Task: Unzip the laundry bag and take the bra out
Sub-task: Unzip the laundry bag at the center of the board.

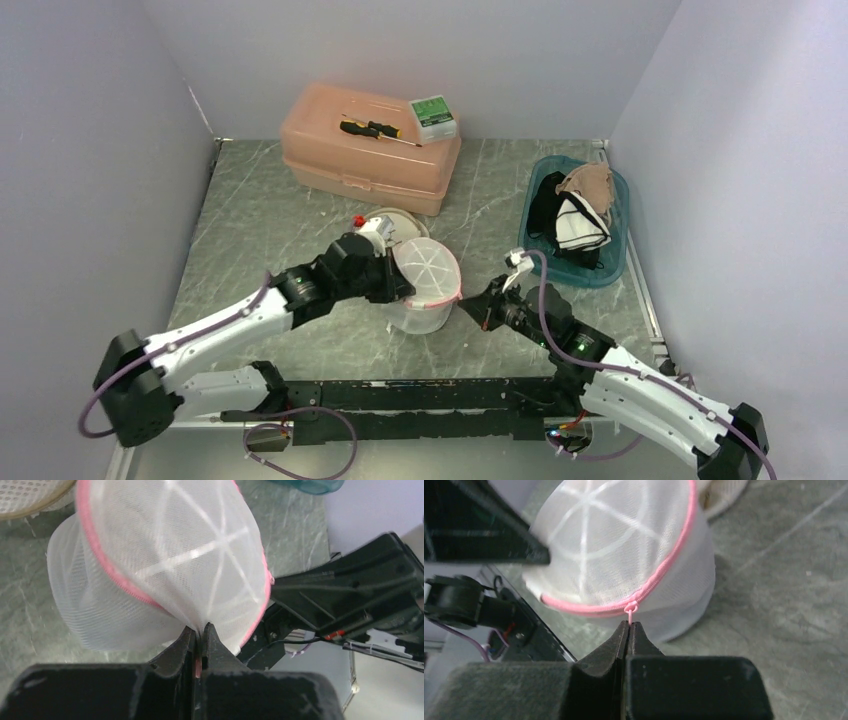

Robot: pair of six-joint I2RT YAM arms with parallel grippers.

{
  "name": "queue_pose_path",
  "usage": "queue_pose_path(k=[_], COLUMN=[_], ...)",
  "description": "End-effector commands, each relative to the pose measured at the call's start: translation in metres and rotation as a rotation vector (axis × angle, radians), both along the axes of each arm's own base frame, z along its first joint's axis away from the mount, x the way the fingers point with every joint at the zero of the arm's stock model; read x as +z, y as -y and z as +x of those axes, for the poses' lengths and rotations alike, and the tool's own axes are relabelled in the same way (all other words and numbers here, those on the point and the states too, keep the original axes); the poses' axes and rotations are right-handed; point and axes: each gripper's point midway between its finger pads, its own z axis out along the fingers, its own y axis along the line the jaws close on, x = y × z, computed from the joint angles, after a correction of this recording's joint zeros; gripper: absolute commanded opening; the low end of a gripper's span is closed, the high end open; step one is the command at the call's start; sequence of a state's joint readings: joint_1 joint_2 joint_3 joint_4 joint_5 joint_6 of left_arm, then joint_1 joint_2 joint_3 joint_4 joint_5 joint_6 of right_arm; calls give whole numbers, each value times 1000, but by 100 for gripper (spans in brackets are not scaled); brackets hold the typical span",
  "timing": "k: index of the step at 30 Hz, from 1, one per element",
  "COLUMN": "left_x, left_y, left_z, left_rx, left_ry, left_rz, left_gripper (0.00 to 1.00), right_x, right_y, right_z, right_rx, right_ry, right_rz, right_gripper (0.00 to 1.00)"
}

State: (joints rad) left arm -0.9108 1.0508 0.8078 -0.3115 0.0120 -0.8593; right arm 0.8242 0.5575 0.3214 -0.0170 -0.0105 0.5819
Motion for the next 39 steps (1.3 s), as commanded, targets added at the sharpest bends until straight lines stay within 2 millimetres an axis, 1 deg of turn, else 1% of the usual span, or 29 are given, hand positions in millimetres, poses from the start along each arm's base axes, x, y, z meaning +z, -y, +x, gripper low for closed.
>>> queue_pose_path(k=[1,5,8,9,10,11,13,14,15,16,17,19,20,22,23,25,28,30,31,34,37,39], left_x=[2,11,10,7,4,2,-6,-7,-8,-6,-6,-6,-11,-9,-7,-4,1,1,-3,-18,-20,-21], left_y=[25,35,36,36,35,34,25,15,7,-3,-13,-33,-43,-53,-53,-44,-20,-3,8,27,39,43], left_z=[26,51,68,70,71,73,66,61,57,52,46,33,25,11,5,-9,-29,-35,-36,-33,-23,-16], left_rx=[-156,-186,-174,-173,-168,-151,-105,-61,-19,29,72,171,217,283,300,323,333,356,358,388,416,434], left_ry=[61,92,98,86,70,58,14,8,-6,-20,-38,-88,-126,-171,-190,-216,-207,-198,-205,-230,-212,-192], left_rz=[-114,-155,-134,-130,-124,-122,-115,-122,-130,-141,-151,-173,-170,-211,-237,-258,-209,-170,-148,-128,-169,-174], left_gripper=[3,3,3,3,8,16,42,56,66,72,75,78,78,79,79,80,81,81,80,78,75,71], right_x=[-15,-16,-26,-28,-32,-33,-35,-35,-35,-34,-32,-31,-30,-28,-27,-28,-28,-27,-27,-25,-25,-23], right_y=[5,2,-5,-8,-9,-11,-13,-14,-13,-13,-13,-13,-13,-15,-16,-18,-22,-25,-25,-29,-29,-29], right_z=[-11,-21,-27,-28,-29,-29,-28,-26,-25,-23,-22,-20,-19,-17,-16,-14,-11,-11,-10,-12,-14,-16], right_rx=[2,6,11,10,10,5,-6,-13,-21,-29,-35,-48,-51,-52,-53,-57,-56,-52,-51,-35,-20,-13], right_ry=[17,21,10,7,-1,-1,-4,-4,-2,1,3,7,10,15,18,18,17,17,16,15,12,13], right_rz=[-31,-16,-29,-36,-47,-42,-44,-44,-44,-45,-44,-48,-52,-54,-60,-71,-83,-83,-84,-83,-84,-79], right_gripper=[0,0,0,0,0,0,0,0,0,0,0,0,0,0,0,0,0,0,0,0,0,0])
